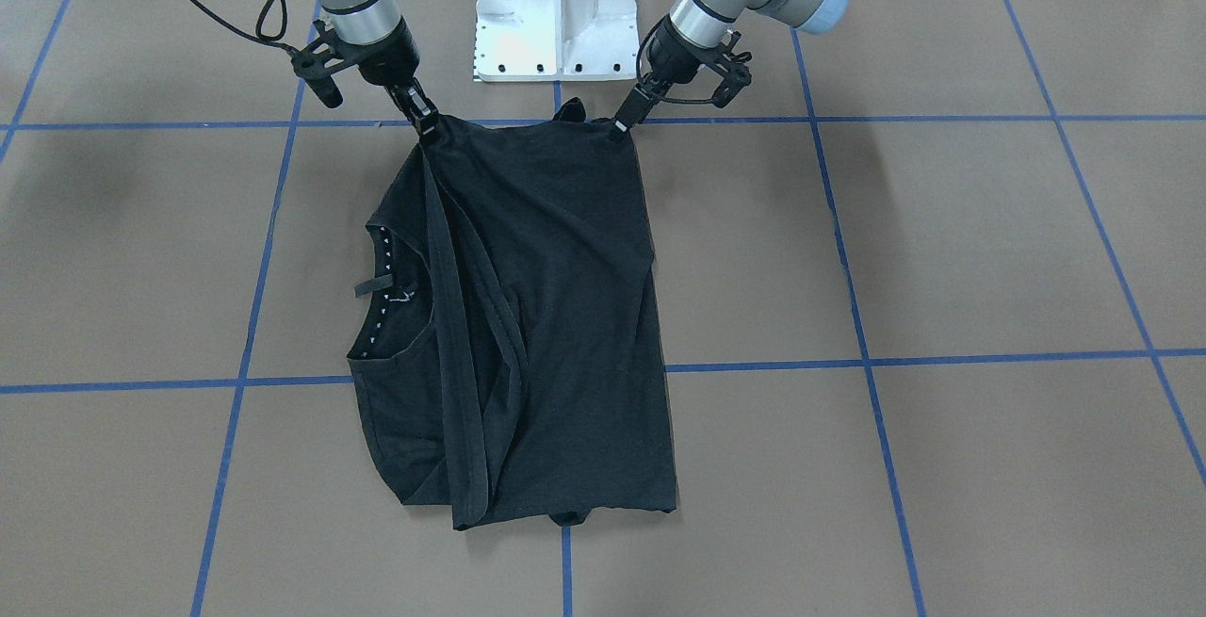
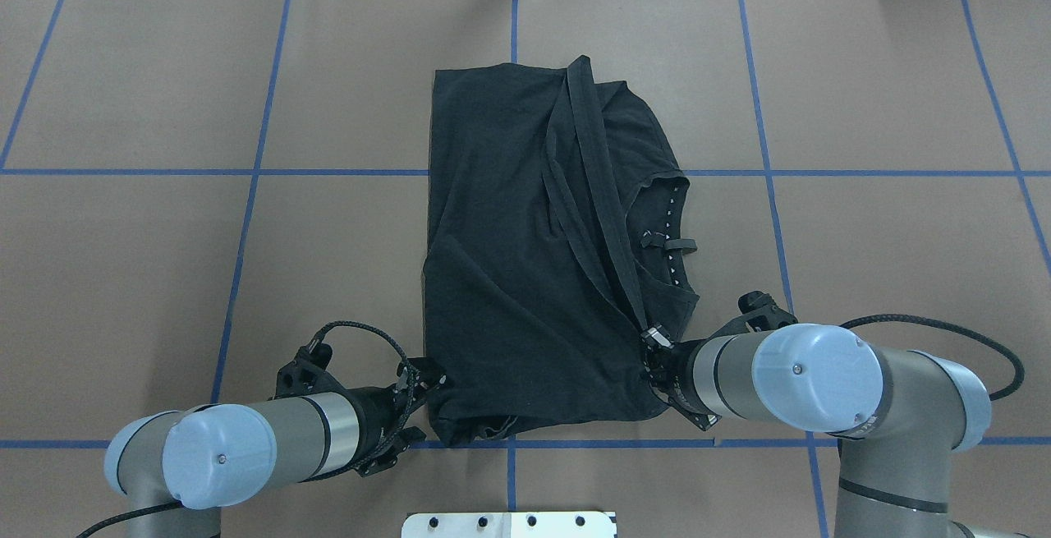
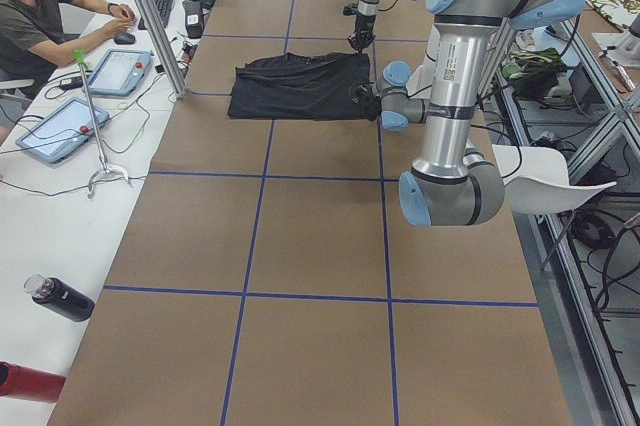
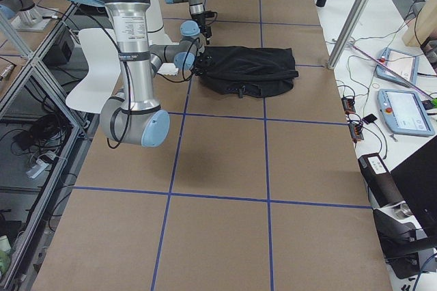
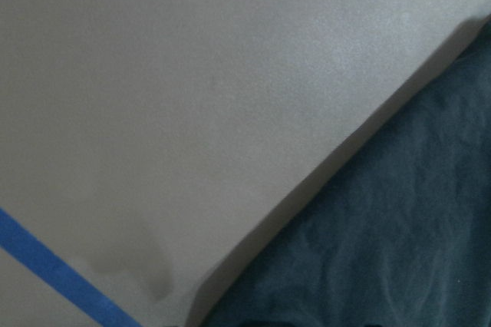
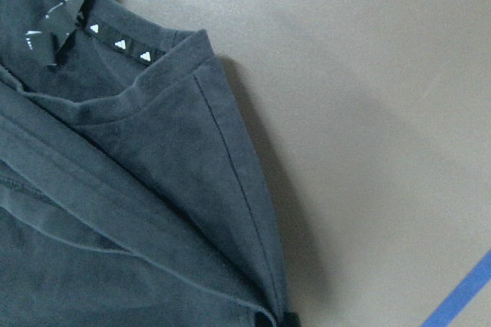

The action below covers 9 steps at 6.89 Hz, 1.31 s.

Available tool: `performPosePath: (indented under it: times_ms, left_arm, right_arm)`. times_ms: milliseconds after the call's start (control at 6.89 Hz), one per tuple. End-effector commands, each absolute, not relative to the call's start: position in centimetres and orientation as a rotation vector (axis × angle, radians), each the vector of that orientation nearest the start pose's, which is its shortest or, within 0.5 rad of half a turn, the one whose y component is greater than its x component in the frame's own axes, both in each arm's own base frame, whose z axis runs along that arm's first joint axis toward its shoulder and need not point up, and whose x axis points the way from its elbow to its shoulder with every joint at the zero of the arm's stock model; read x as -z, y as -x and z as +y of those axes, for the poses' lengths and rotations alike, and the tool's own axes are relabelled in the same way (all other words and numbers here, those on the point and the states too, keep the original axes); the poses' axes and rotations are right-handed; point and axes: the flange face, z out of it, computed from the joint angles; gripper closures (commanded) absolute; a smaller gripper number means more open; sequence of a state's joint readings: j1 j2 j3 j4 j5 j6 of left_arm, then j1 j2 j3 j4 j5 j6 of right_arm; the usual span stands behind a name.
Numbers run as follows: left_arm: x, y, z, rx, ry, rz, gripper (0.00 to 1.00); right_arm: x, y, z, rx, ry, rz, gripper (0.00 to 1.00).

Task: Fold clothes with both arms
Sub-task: 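Grasp the shirt's near corners with both grippers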

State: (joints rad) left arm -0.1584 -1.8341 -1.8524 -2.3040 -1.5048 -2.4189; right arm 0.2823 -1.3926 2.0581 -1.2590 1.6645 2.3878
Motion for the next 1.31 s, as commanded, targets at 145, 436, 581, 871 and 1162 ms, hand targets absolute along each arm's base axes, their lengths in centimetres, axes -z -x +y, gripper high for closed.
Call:
performPosePath:
  times_ms: [145, 436, 581, 871, 1162]
  left_arm:
    - [-30.5, -54.4, -22.7, 0.904, 0.394, 1.266, 0.18]
    - [-30.6, -54.8, -22.1, 0.910, 0.414, 1.259, 0.25]
    - [-31.0, -55.1, -21.9, 0.911, 0.413, 1.249, 0.30]
    - [-30.5, -56.0, -21.8, 0.920, 0.427, 1.251, 0.49]
    - [-30.4, -56.1, -21.9, 0.931, 0.435, 1.253, 1.00]
  right_arm:
    - [-32.0, 46.1, -26.5, -0.994, 0.393, -1.004, 1.00]
    - [-31.9, 46.0, -26.5, -0.995, 0.394, -1.006, 1.00]
    - [-31.9, 46.0, -26.5, -0.996, 0.394, -1.006, 1.00]
    - [-31.9, 46.0, -26.6, -0.996, 0.391, -1.007, 1.00]
    - [-32.0, 46.0, -26.6, -0.997, 0.391, -1.005, 1.00]
